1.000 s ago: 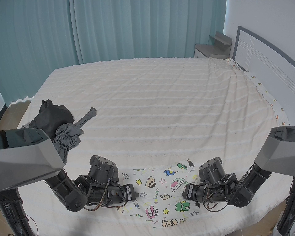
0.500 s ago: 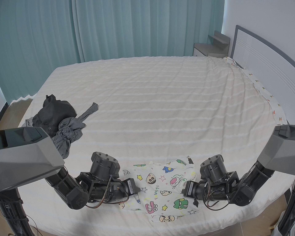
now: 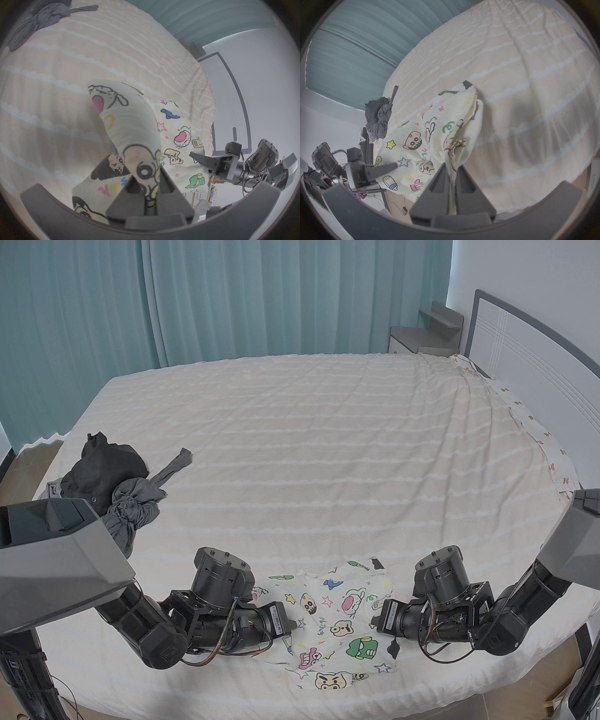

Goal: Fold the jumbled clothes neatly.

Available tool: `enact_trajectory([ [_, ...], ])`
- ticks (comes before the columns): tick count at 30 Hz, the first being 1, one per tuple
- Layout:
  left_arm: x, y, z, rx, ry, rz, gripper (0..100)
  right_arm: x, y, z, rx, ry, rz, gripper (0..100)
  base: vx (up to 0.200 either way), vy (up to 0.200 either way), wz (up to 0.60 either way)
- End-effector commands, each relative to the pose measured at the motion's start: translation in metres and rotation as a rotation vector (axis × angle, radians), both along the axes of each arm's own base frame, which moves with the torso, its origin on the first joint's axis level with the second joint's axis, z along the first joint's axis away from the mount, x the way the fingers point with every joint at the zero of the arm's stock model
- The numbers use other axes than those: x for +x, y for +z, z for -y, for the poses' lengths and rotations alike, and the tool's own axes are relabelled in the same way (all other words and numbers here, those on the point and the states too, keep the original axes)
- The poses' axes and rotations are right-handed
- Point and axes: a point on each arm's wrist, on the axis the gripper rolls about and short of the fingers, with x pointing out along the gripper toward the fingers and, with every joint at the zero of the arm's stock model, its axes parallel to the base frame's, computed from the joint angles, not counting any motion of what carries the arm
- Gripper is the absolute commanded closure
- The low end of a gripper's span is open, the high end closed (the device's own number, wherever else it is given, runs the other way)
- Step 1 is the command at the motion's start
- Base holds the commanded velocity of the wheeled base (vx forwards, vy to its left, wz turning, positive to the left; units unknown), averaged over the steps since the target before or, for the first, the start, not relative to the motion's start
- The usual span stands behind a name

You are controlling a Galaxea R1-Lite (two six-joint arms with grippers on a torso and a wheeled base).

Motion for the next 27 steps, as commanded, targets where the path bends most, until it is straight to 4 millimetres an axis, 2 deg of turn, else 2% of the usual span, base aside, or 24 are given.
enact_trajectory([
  [1, -0.003, 0.004, 0.005, -0.004, -0.012, 0.014, 100, -0.002, 0.009, 0.002, 0.014, -0.001, 0.020, 100, 0.000, -0.200, 0.00],
  [8, -0.006, 0.015, 0.007, -0.026, -0.022, 0.043, 100, -0.005, 0.015, 0.005, 0.018, -0.008, 0.033, 100, 0.000, -0.200, 0.00],
  [17, -0.014, 0.047, 0.013, -0.038, -0.049, 0.052, 100, -0.010, 0.029, 0.009, 0.032, -0.010, 0.052, 100, 0.000, -0.200, 0.00],
  [27, -0.015, 0.048, 0.025, -0.033, -0.066, 0.066, 100, -0.013, 0.038, 0.018, 0.041, -0.027, 0.068, 100, 0.000, -0.200, 0.00],
])
